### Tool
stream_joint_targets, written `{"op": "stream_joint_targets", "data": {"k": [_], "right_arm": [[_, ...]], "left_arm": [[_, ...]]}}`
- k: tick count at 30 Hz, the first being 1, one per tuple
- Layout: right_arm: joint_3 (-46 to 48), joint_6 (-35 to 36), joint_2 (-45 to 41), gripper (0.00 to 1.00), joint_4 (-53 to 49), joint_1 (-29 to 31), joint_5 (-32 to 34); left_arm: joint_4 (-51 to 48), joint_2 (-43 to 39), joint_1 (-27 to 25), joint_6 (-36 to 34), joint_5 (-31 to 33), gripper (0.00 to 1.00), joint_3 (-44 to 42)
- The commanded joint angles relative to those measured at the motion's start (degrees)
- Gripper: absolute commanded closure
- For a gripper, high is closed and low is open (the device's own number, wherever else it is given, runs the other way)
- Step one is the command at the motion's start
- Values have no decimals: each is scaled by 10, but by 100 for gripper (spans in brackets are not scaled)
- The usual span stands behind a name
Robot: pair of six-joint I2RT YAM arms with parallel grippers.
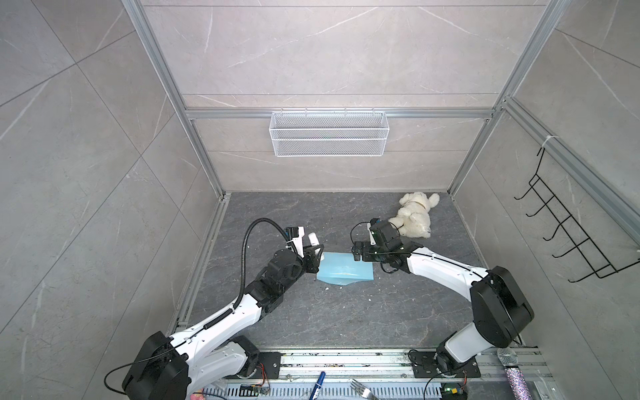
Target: Place the letter into the envelope and seal it
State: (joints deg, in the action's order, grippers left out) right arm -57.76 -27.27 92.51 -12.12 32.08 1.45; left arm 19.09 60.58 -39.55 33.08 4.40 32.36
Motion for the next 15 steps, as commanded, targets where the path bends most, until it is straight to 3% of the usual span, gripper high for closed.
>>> {"op": "stream_joint_targets", "data": {"k": [1, 15], "right_arm": [[-22, -16, 26, 1, -17, -2, -23], [-24, -26, 68, 1, -37, -11, -15]], "left_arm": [[17, -8, 5, 4, 1, 100, 20], [21, -4, 10, 6, -5, 100, 21]]}}
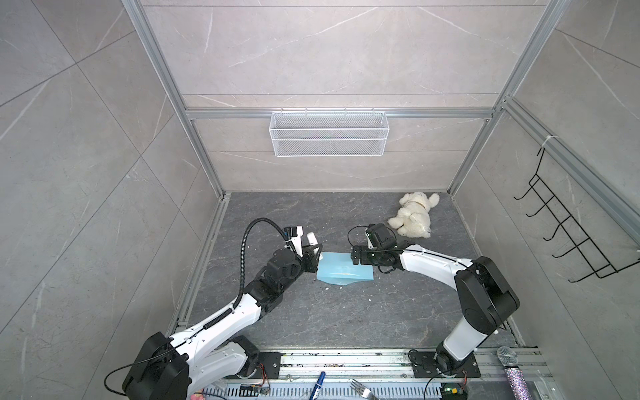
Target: Place the letter into the envelope and seal it
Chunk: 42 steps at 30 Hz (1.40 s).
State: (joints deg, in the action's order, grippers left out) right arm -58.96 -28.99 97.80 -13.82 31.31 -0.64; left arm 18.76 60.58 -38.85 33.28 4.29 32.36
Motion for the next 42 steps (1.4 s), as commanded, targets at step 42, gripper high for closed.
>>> {"op": "stream_joint_targets", "data": {"k": [42], "right_arm": [[-20, -68, 96, 1, 46, -10, -115]], "left_arm": [[34, -3, 7, 17, -7, 100, 11]]}}
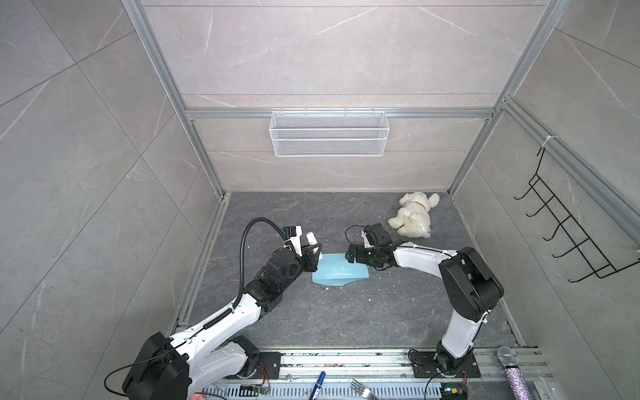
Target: Place the letter into the envelope and seal it
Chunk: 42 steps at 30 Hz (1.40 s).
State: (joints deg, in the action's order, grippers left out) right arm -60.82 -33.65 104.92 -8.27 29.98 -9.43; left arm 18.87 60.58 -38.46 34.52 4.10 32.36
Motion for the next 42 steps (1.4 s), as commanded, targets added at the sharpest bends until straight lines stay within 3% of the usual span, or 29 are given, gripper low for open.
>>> {"op": "stream_joint_targets", "data": {"k": [1, 8, 17, 26, 33, 36, 42], "right_arm": [[-2, -24, 26, 1, -8, 4, -31], [8, -24, 0, 1, 29, 6, -27], [180, 71, -225, 1, 291, 7, 11], [221, 108, -376, 1, 235, 5, 84], [240, 142, -432, 1, 276, 12, -15], [247, 166, -441, 0, 304, 47, 3], [217, 258, -415, 1, 297, 180, 142]], "left_arm": [[34, -2, 3, 4, -5, 100, 11], [43, 1, 4, 24, -7, 100, 9], [58, 3, 46, 185, -63, 100, 9], [95, 8, 54, 297, -98, 100, 7], [120, 29, 54, 375, -127, 100, 15], [142, 44, 54, 404, -142, 100, 21], [160, 61, 53, 429, -146, 100, 28]]}}
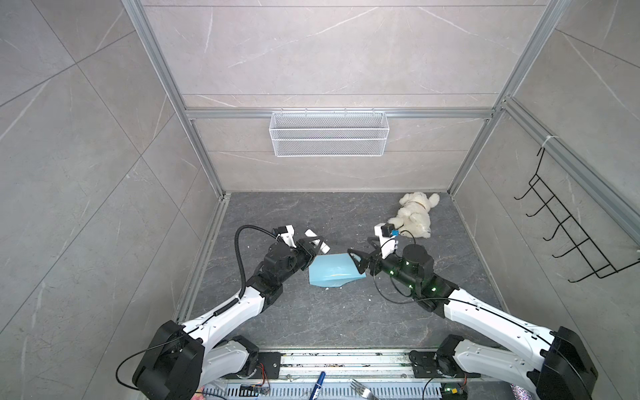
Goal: Place the letter into the envelope and seal it
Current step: 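Grasp the white glue stick with the right gripper while the left releases it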
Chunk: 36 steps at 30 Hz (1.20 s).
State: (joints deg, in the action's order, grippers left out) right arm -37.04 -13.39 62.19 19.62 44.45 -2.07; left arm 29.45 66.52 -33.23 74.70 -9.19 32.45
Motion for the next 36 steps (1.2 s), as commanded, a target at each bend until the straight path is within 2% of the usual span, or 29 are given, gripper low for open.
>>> {"op": "stream_joint_targets", "data": {"k": [1, 4, 8, 22, 36], "right_arm": [[-24, 58, 21, 1, 28, 47, 79], [-23, 58, 45, 3, 70, 73, 99], [-33, 59, 77, 12, 100, 93, 111], [-51, 62, 173, 39, 228, 99, 102], [-79, 60, 223, 52, 247, 99, 100]], "left_arm": [[58, 4, 1, 32, -15, 100, 27], [69, 11, 0, 44, -21, 100, 29], [72, 12, -1, 53, -27, 100, 29], [78, -2, -1, 62, -32, 100, 26], [77, -12, -1, 60, -37, 100, 23]]}}
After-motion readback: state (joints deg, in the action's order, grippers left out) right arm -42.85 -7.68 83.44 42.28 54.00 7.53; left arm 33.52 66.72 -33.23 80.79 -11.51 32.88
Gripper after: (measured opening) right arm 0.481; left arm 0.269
